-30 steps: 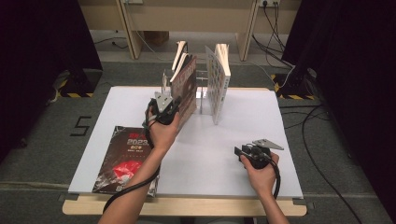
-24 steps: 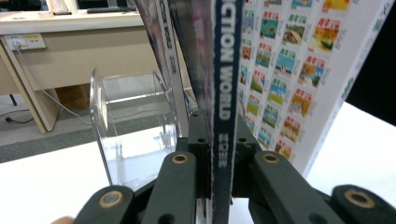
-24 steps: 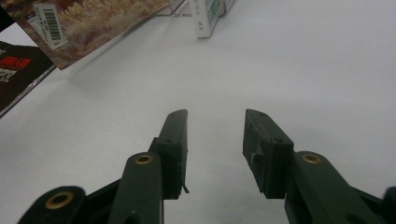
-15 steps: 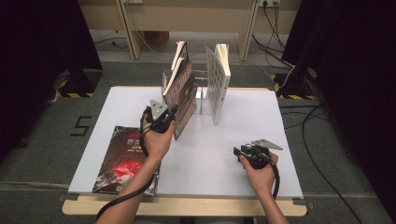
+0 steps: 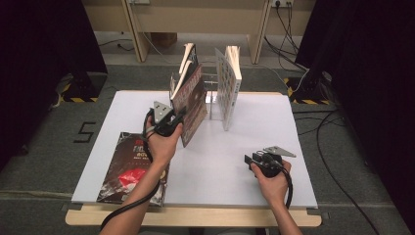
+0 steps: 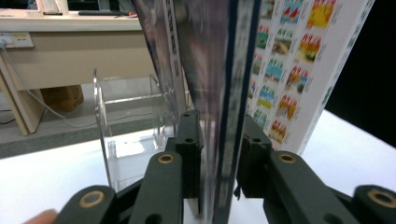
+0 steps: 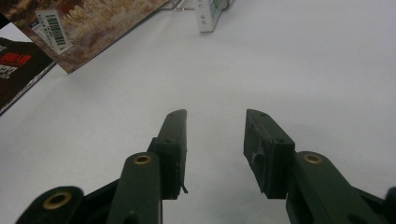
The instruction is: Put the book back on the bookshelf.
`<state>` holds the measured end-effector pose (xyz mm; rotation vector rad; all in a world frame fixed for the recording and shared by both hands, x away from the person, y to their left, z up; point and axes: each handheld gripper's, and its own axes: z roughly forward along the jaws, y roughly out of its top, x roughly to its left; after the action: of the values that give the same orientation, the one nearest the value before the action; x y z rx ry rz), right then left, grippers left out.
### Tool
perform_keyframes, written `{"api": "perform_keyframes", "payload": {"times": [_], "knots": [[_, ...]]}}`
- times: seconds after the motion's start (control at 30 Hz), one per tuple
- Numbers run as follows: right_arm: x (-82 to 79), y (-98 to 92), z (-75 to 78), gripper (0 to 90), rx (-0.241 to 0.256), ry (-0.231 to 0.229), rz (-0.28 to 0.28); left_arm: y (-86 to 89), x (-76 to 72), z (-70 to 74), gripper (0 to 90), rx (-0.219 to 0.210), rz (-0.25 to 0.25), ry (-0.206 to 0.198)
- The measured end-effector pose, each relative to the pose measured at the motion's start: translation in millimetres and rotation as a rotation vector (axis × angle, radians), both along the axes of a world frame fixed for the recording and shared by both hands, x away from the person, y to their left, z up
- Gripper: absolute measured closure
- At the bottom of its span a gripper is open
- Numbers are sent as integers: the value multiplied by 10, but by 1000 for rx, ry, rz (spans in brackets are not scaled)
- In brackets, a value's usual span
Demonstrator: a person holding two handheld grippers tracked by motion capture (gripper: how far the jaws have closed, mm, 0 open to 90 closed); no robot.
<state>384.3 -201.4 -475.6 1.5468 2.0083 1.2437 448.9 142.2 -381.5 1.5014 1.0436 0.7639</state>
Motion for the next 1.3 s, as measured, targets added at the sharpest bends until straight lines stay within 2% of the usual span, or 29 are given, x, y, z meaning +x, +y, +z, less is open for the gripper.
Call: {"api": "perform_keyframes", "payload": {"times": [0.23,0.4,0.47,0.53,0.7,1.0,1.07,1.23,1.3], "knots": [[10,-6,-16,592,2,9,3,-31,44,129,656,-9,6,-23],[19,-19,-31,590,5,18,6,-39,89,135,592,-30,9,-13],[13,-19,-24,589,8,23,2,-32,93,134,613,-34,9,-14],[16,-29,-25,589,3,19,5,-21,91,140,676,-38,15,-14],[16,-28,-35,589,5,34,3,6,133,171,783,-30,11,15],[26,-42,-58,588,22,61,2,-24,168,236,833,-12,1,64],[27,-42,-60,588,24,65,4,-32,177,245,834,-20,-1,72],[30,-57,-59,588,17,59,6,-88,193,282,836,12,-11,57],[31,-62,-61,588,22,61,3,-96,212,299,837,1,-13,58]]}}
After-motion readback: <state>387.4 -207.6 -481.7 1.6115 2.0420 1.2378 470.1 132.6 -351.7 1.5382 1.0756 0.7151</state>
